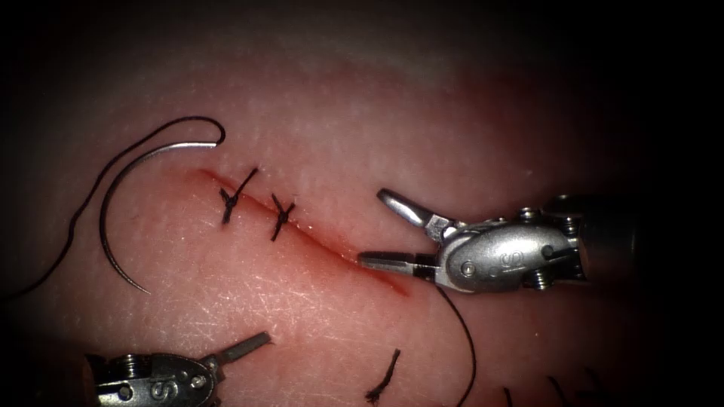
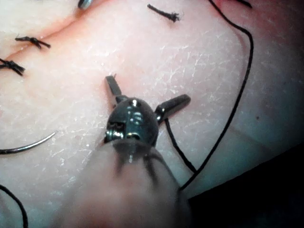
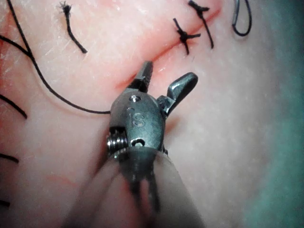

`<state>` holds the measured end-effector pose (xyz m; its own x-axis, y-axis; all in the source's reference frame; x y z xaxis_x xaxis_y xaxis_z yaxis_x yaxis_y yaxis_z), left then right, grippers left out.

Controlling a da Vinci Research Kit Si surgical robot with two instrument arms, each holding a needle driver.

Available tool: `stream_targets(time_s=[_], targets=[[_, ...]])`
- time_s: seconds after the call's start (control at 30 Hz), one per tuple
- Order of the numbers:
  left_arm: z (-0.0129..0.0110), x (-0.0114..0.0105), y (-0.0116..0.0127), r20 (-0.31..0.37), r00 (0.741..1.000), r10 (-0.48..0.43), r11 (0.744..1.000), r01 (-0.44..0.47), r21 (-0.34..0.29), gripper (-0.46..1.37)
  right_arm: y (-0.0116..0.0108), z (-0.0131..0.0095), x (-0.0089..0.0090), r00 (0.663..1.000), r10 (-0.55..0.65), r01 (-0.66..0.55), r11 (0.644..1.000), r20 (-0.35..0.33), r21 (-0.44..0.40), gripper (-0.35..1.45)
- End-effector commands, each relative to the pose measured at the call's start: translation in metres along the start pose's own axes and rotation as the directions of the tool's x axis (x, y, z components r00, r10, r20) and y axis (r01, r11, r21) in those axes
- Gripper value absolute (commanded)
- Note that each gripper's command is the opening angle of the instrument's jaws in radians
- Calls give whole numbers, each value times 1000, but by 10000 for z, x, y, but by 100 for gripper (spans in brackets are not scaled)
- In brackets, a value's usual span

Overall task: Wound Closure
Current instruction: Drop the suture end from the left gripper

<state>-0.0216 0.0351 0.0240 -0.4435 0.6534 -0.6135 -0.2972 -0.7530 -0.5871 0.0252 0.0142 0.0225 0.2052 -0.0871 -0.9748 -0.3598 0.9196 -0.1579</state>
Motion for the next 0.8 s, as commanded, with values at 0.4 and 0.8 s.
stream_targets(time_s=[0.4,0.8], targets=[[-25,21,-14,7,999,42,999,-42,19,109,-2,-1,0,1000,0,0,1000,-2,2,137],[-34,40,-15,13,998,69,997,-70,27,103,-2,0,0,1000,-1,1,1000,0,4,137]])
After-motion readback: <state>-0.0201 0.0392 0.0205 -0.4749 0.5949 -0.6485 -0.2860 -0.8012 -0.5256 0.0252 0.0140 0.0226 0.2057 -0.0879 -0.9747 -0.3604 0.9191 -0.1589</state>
